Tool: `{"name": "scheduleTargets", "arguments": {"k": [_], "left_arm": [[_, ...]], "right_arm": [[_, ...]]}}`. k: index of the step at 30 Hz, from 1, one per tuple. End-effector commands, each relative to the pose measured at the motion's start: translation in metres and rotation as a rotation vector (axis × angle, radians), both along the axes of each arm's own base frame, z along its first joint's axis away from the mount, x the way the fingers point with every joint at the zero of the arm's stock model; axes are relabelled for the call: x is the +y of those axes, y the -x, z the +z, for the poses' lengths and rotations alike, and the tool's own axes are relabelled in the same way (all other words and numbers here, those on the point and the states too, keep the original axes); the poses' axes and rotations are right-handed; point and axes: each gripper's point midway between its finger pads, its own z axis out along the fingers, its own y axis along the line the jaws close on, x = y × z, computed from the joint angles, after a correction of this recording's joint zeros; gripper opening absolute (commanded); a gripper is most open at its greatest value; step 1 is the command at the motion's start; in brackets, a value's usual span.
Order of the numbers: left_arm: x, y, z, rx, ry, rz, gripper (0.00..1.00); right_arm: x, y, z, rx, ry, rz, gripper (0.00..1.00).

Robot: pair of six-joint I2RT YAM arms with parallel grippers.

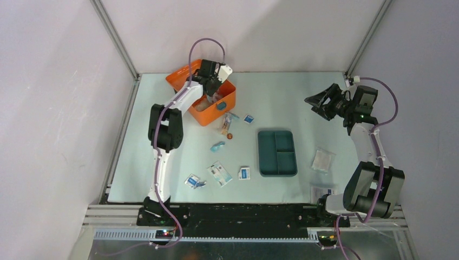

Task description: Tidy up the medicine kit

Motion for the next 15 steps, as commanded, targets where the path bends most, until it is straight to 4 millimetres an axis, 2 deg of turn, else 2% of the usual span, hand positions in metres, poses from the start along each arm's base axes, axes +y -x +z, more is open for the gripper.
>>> {"name": "scheduleTargets", "arguments": {"k": [1, 3, 4, 5, 6, 7, 12, 14, 15], "left_arm": [[0.0, 0.005, 0.043, -0.082, -0.011, 0.007, 0.39], [0.002, 0.016, 0.058, -0.094, -0.01, 0.006, 0.43], [0.002, 0.022, 0.077, -0.122, -0.004, 0.006, 0.44], [0.005, 0.03, 0.074, -0.11, -0.015, 0.014, 0.45], [0.008, 0.037, 0.096, -0.144, -0.003, 0.02, 0.46], [0.012, 0.047, 0.094, -0.129, 0.0, 0.033, 0.47], [0.022, 0.096, 0.129, -0.144, 0.112, 0.084, 0.54], [0.021, 0.115, 0.138, -0.141, 0.172, 0.091, 0.58], [0.021, 0.121, 0.139, -0.136, 0.193, 0.093, 0.61]], "right_arm": [[-0.008, 0.005, 0.011, -0.061, 0.046, 0.008, 0.69], [-0.014, 0.005, 0.006, -0.058, 0.071, -0.001, 0.69], [-0.016, 0.005, 0.006, -0.059, 0.079, -0.004, 0.69], [-0.019, 0.006, 0.004, -0.058, 0.088, -0.005, 0.69], [-0.02, 0.007, 0.004, -0.06, 0.09, -0.002, 0.69], [-0.023, 0.008, 0.003, -0.066, 0.106, 0.0, 0.69], [-0.038, 0.021, -0.001, -0.049, 0.246, -0.011, 0.69], [-0.048, 0.029, -0.011, -0.001, 0.338, -0.018, 0.68], [-0.051, 0.039, -0.021, 0.043, 0.388, 0.005, 0.68]]}}
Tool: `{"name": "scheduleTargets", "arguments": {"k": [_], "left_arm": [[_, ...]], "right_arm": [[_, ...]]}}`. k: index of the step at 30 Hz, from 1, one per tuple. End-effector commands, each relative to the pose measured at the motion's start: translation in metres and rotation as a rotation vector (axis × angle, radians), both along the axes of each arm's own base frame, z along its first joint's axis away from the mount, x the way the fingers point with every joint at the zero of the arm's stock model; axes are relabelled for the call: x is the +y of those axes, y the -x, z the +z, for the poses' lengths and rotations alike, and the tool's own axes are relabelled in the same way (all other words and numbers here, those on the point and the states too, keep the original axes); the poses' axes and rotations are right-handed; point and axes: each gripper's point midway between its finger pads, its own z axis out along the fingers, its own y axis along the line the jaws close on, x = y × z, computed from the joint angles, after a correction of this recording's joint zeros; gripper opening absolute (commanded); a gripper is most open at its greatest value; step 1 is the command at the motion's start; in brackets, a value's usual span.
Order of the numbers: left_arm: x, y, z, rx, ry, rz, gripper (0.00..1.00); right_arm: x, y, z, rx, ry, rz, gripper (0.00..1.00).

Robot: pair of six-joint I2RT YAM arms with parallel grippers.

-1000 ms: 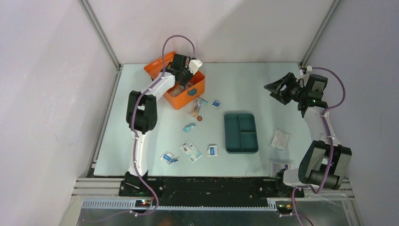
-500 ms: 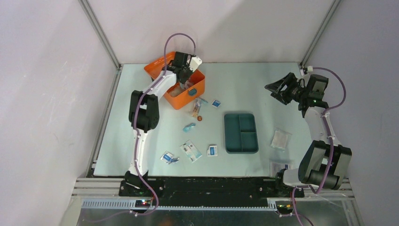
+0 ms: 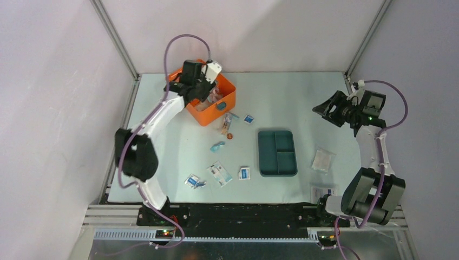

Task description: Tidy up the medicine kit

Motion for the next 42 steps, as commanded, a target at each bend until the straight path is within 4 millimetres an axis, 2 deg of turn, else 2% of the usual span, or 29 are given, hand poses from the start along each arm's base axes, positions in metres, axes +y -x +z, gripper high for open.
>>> {"name": "scheduleTargets", "arguments": {"k": [1, 4, 5, 6, 7, 10, 13, 16, 20, 22, 25, 26, 33, 35, 37, 41, 42], "left_arm": [[-0.005, 0.038, 0.053, -0.074, 0.189, 0.028, 0.62], [-0.016, 0.066, 0.06, -0.048, 0.285, -0.036, 0.65], [-0.027, 0.082, 0.062, -0.023, 0.344, -0.094, 0.65], [-0.032, 0.091, 0.063, -0.008, 0.377, -0.125, 0.66], [-0.044, 0.11, 0.063, 0.032, 0.444, -0.19, 0.66], [-0.069, 0.147, 0.068, 0.126, 0.586, -0.311, 0.66], [-0.082, 0.166, 0.06, 0.232, 0.678, -0.332, 0.66], [-0.087, 0.17, 0.053, 0.263, 0.682, -0.34, 0.66], [-0.092, 0.168, 0.053, 0.27, 0.683, -0.344, 0.66], [-0.094, 0.169, 0.055, 0.274, 0.691, -0.348, 0.66], [-0.097, 0.169, 0.056, 0.281, 0.697, -0.352, 0.66], [-0.097, 0.169, 0.056, 0.281, 0.697, -0.351, 0.66], [-0.097, 0.168, 0.054, 0.281, 0.692, -0.343, 0.66], [-0.097, 0.168, 0.055, 0.28, 0.692, -0.343, 0.66], [-0.097, 0.168, 0.055, 0.279, 0.691, -0.343, 0.66], [-0.101, 0.168, 0.056, 0.284, 0.694, -0.361, 0.67], [-0.103, 0.167, 0.055, 0.287, 0.693, -0.365, 0.67]], "right_arm": [[-0.026, 0.022, -0.007, 0.062, 0.268, 0.002, 0.68], [-0.038, 0.051, -0.038, 0.199, 0.414, 0.077, 0.66], [-0.046, 0.059, -0.049, 0.241, 0.474, 0.1, 0.65], [-0.045, 0.072, -0.058, 0.303, 0.478, 0.126, 0.64], [-0.05, 0.081, -0.068, 0.346, 0.516, 0.155, 0.61], [-0.051, 0.112, -0.093, 0.461, 0.563, 0.227, 0.58], [-0.043, 0.128, -0.106, 0.451, 0.654, 0.356, 0.56], [-0.029, 0.147, -0.117, 0.396, 0.78, 0.532, 0.56], [-0.03, 0.159, -0.133, 0.325, 1.054, 0.738, 0.58], [-0.032, 0.159, -0.141, 0.302, 1.173, 0.8, 0.57], [-0.036, 0.162, -0.155, 0.322, 1.262, 0.858, 0.57], [-0.036, 0.158, -0.156, 0.309, 1.296, 0.866, 0.56], [-0.043, 0.154, -0.183, 0.34, 1.416, 0.925, 0.49], [-0.045, 0.151, -0.185, 0.339, 1.448, 0.912, 0.41], [-0.046, 0.146, -0.182, 0.325, 1.477, 0.884, 0.27], [-0.047, 0.135, -0.156, 0.243, 1.548, 0.818, 0.08], [-0.043, 0.129, -0.141, 0.179, 1.548, 0.783, 0.04]]}}
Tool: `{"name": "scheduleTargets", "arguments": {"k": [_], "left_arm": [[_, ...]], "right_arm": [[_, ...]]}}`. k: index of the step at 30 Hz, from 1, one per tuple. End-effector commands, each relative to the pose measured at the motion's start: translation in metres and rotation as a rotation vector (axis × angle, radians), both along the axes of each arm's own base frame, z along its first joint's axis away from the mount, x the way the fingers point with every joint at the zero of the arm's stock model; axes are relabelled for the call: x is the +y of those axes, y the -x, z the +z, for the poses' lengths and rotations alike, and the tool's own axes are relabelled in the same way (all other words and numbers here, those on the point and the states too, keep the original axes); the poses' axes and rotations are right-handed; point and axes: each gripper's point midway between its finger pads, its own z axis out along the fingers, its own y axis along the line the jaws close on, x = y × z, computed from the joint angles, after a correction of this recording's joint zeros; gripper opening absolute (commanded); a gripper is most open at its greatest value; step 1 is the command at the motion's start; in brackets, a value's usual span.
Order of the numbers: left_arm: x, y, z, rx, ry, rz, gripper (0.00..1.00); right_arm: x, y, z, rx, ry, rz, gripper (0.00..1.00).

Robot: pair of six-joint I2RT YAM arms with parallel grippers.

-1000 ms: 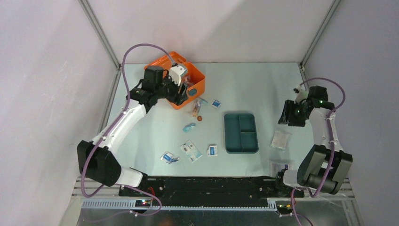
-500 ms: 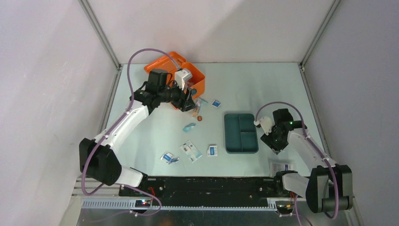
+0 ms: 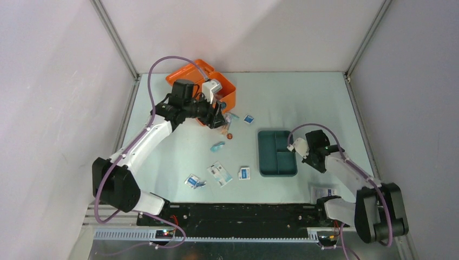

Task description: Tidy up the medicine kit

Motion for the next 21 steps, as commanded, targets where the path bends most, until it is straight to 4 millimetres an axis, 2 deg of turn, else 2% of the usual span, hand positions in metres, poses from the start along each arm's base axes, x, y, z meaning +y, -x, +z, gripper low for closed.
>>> {"name": "scheduleTargets", "arguments": {"k": [1, 2, 3, 4, 5, 6, 7, 8, 9, 10, 11, 12, 15, 18, 21], "left_arm": [[-0.014, -0.006, 0.024, -0.055, 0.043, -0.046, 0.67], [-0.017, -0.005, 0.023, -0.056, 0.045, -0.066, 0.67], [-0.02, -0.007, 0.027, -0.084, 0.042, -0.086, 0.66], [-0.024, -0.007, 0.027, -0.096, 0.036, -0.1, 0.66], [-0.027, -0.009, 0.033, -0.123, 0.032, -0.108, 0.66], [-0.033, -0.008, 0.036, -0.139, 0.032, -0.125, 0.66], [-0.04, -0.005, 0.045, -0.167, 0.045, -0.151, 0.66], [-0.046, 0.0, 0.052, -0.2, 0.058, -0.191, 0.66], [-0.056, 0.007, 0.063, -0.235, 0.077, -0.246, 0.66], [-0.06, 0.01, 0.067, -0.278, 0.074, -0.288, 0.68], [-0.069, 0.017, 0.077, -0.301, 0.098, -0.342, 0.7], [-0.074, 0.019, 0.077, -0.317, 0.106, -0.384, 0.71], [-0.096, 0.035, 0.093, -0.382, 0.161, -0.536, 0.72], [-0.111, 0.039, 0.095, -0.481, 0.137, -0.614, 0.72], [-0.123, 0.047, 0.081, -0.501, 0.099, -0.68, 0.71]], "right_arm": [[0.002, -0.027, 0.049, -0.213, 0.006, 0.034, 0.0], [0.011, -0.035, 0.068, -0.278, -0.047, 0.052, 0.0], [0.015, -0.033, 0.076, -0.282, -0.076, 0.057, 0.0], [0.027, -0.039, 0.094, -0.315, -0.154, 0.075, 0.0], [0.034, -0.032, 0.097, -0.282, -0.209, 0.057, 0.0], [0.052, -0.038, 0.112, -0.293, -0.316, 0.08, 0.0], [0.061, -0.034, 0.115, -0.272, -0.382, 0.076, 0.0], [0.082, -0.035, 0.128, -0.273, -0.495, 0.111, 0.0], [0.091, -0.032, 0.132, -0.252, -0.543, 0.129, 0.0], [0.11, -0.031, 0.143, -0.236, -0.642, 0.18, 0.0], [0.12, -0.032, 0.152, -0.223, -0.688, 0.203, 0.0], [0.137, -0.029, 0.159, -0.2, -0.778, 0.247, 0.0], [0.173, -0.031, 0.186, -0.149, -0.957, 0.335, 0.0], [0.195, -0.03, 0.203, -0.089, -1.075, 0.394, 0.0], [0.215, -0.028, 0.221, -0.021, -1.19, 0.448, 0.0]]}}
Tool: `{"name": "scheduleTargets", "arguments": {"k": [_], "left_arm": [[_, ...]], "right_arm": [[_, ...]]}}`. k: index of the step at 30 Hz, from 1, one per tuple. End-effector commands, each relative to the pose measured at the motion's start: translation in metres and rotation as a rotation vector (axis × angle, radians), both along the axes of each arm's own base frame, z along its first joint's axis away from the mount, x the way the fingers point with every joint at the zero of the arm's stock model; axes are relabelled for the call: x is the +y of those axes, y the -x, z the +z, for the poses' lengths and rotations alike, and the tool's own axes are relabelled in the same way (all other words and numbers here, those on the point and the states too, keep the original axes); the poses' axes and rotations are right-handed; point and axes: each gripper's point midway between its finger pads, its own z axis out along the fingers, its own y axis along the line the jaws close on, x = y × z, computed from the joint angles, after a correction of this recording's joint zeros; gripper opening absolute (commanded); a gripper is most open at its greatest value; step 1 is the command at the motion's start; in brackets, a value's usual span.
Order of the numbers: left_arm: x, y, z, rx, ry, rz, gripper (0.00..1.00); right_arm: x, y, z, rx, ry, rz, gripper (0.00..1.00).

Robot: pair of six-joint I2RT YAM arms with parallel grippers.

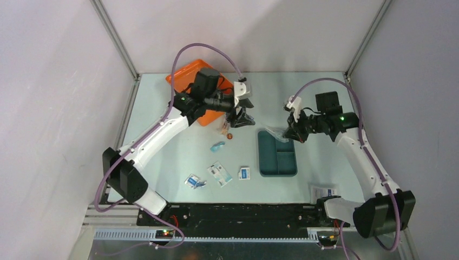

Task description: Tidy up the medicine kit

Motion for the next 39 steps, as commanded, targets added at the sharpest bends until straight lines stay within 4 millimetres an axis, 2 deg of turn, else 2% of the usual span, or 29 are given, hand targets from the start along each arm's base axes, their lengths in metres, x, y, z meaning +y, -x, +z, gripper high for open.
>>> {"name": "scheduleTargets", "arguments": {"k": [1, 5, 10, 17, 21, 24, 26, 28, 29, 31, 34, 37, 38, 39], "left_arm": [[-0.019, 0.014, -0.007, -0.14, -0.026, -0.16, 0.71], [-0.027, 0.034, -0.041, -0.17, -0.136, -0.24, 0.7], [-0.031, 0.039, -0.07, -0.223, -0.226, -0.283, 0.67], [-0.043, 0.042, -0.082, -0.219, -0.248, -0.31, 0.44], [-0.043, 0.043, -0.086, -0.212, -0.257, -0.309, 0.29], [-0.042, 0.043, -0.093, -0.202, -0.27, -0.307, 0.13], [-0.04, 0.043, -0.096, -0.194, -0.28, -0.301, 0.08], [-0.038, 0.041, -0.1, -0.188, -0.294, -0.287, 0.03], [-0.037, 0.041, -0.101, -0.179, -0.301, -0.276, 0.02], [-0.03, 0.036, -0.108, -0.174, -0.333, -0.241, 0.0], [-0.014, 0.023, -0.112, -0.138, -0.362, -0.159, 0.0], [0.009, -0.002, -0.115, -0.091, -0.387, -0.042, 0.0], [0.014, -0.008, -0.114, -0.07, -0.387, -0.005, 0.0], [0.025, -0.024, -0.11, -0.069, -0.391, 0.057, 0.0]], "right_arm": [[0.051, 0.018, 0.047, 0.096, -0.281, 0.202, 0.0], [0.058, 0.016, 0.05, 0.125, -0.307, 0.231, 0.0], [0.062, 0.022, 0.048, 0.15, -0.31, 0.258, 0.0], [0.06, 0.025, 0.047, 0.144, -0.289, 0.251, 0.0], [0.059, 0.025, 0.045, 0.155, -0.284, 0.243, 0.0], [0.059, 0.024, 0.041, 0.169, -0.283, 0.237, 0.0], [0.059, 0.022, 0.038, 0.174, -0.28, 0.231, 0.0], [0.058, 0.02, 0.036, 0.177, -0.27, 0.218, 0.07], [0.057, 0.018, 0.036, 0.179, -0.269, 0.206, 0.18], [0.055, 0.014, 0.035, 0.184, -0.263, 0.174, 0.32], [0.044, 0.003, 0.04, 0.181, -0.277, 0.069, 0.42], [0.027, -0.012, 0.05, 0.157, -0.344, -0.029, 0.59], [0.025, -0.013, 0.052, 0.182, -0.372, -0.062, 0.61], [0.019, -0.02, 0.053, 0.166, -0.387, -0.091, 0.65]]}}
